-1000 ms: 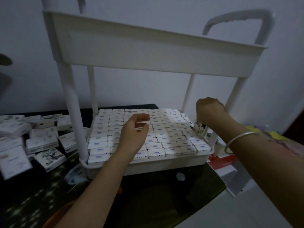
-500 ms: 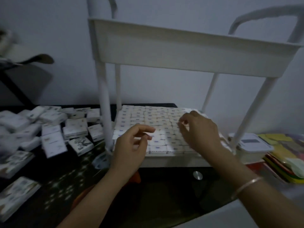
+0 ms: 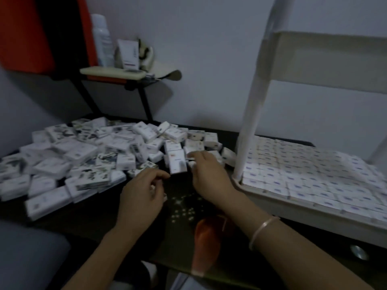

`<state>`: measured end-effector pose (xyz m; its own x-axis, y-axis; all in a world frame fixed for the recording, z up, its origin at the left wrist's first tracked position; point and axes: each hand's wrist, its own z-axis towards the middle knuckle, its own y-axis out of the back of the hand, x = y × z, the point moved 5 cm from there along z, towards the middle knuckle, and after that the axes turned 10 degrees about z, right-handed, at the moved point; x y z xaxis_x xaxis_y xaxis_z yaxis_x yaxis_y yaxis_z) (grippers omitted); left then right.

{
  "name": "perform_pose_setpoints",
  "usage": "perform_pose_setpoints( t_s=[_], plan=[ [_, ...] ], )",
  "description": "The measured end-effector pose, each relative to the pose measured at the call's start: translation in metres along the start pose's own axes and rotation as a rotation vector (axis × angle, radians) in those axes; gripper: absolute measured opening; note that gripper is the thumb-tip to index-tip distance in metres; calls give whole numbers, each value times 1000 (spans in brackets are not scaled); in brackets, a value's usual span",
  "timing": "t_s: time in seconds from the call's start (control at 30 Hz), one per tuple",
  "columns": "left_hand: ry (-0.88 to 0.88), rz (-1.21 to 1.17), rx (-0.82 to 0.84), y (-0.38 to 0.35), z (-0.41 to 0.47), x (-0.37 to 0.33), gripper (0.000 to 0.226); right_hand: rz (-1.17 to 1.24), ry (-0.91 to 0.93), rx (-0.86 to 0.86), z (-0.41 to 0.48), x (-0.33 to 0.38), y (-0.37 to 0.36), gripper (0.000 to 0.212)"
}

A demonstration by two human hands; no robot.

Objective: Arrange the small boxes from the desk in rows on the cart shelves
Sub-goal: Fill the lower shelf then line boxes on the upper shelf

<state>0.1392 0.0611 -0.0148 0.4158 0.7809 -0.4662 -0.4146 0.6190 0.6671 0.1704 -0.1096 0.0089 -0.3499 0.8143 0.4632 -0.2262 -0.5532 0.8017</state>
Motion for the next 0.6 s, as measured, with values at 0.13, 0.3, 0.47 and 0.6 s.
perform_pose_setpoints(
  t_s=[0.13,0.3,0.47,0.6],
  plan=[
    [12,105,0,-7,33,5,18,91,-417,-203,55,-44,-12,43],
    [42,171,122,-29,74,15,33,-164,-534,43,80,-74,-35,47],
    [-10,253,301,-54,87,20,63,-88,-451,32,76,-70,-33,37],
    [-1,230,301,-59,90,23,64,128,-412,-43,61,-63,-19,52]
  ],
)
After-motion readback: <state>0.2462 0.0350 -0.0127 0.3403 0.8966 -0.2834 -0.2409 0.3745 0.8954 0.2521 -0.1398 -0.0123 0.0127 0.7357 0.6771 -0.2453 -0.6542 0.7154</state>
